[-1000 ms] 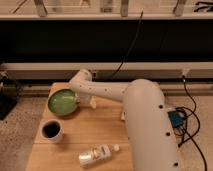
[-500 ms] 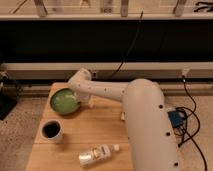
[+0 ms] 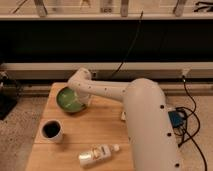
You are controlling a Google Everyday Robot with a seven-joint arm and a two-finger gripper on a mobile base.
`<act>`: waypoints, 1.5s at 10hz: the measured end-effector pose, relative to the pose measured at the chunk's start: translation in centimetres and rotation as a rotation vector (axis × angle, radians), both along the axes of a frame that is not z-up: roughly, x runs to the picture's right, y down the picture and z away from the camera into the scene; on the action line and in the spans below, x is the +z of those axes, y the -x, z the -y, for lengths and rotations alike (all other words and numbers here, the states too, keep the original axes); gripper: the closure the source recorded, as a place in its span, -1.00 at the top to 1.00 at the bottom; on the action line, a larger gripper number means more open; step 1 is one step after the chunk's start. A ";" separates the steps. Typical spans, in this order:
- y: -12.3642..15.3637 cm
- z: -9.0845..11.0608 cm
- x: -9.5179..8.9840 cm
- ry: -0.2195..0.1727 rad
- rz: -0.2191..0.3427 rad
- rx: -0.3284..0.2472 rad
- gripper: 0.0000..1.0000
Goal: Pick up the ceramic bowl
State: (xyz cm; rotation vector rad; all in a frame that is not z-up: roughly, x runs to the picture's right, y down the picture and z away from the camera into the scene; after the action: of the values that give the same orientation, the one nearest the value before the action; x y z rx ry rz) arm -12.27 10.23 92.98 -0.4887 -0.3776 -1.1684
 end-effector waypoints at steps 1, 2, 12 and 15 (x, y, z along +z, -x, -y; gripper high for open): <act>0.0 0.1 0.0 0.000 0.000 0.001 -0.91; -0.1 0.1 -0.1 0.000 -0.001 0.001 -0.98; -1.2 0.6 -0.5 0.000 0.001 -0.046 -0.99; -1.3 0.8 -0.9 0.000 0.006 -0.065 -0.99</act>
State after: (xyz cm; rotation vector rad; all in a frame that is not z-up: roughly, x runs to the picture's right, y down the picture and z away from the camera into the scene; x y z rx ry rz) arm -11.01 9.40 92.11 -0.5007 -0.3696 -1.2332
